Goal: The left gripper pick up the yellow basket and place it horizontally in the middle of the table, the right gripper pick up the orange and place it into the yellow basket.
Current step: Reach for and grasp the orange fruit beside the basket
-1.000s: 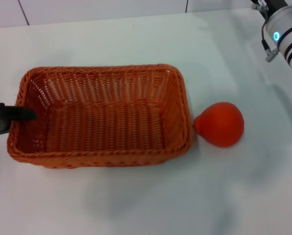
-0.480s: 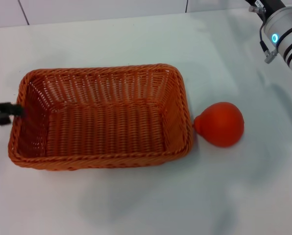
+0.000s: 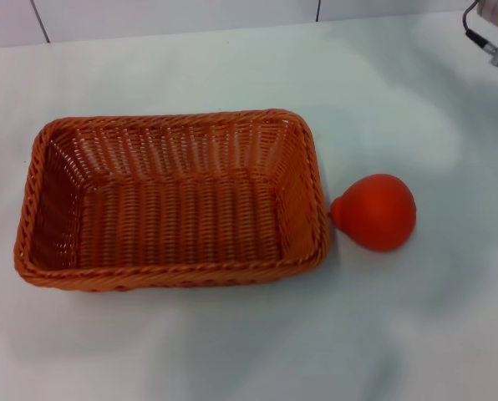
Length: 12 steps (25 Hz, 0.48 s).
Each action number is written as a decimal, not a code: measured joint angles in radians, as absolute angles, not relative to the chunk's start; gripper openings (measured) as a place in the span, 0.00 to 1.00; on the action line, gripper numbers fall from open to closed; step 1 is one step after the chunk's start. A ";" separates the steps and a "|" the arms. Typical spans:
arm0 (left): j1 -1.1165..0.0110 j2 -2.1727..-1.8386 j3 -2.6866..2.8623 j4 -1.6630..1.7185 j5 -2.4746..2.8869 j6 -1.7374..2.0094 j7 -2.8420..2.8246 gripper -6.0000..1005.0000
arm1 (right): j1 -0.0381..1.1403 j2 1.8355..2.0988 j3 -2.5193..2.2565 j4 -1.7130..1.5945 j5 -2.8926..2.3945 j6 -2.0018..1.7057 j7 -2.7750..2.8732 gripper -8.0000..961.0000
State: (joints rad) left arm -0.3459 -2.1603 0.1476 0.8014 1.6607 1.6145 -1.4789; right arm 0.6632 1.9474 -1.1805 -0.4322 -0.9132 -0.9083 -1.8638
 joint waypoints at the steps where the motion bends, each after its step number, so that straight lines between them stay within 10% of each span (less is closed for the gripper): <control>1: -0.338 -2.159 0.146 0.743 1.602 1.637 -1.391 0.53 | 0.666 1.923 -1.178 -0.464 -1.044 -0.926 -1.749 0.77; 3: -0.318 -2.160 0.143 0.575 1.450 1.714 -1.109 0.53 | 0.665 1.874 -1.146 -0.588 -1.380 -0.999 -1.476 0.77; 12: -0.320 -2.162 0.142 0.328 1.310 1.783 -0.773 0.52 | 0.737 1.848 -0.828 -0.829 -2.204 -1.389 -1.136 0.77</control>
State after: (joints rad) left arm -0.3201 -2.1623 0.1422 0.3277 1.3099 1.7826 -0.7731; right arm 0.7375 1.8478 -0.8278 -0.8292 -2.2038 -1.3892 -1.1357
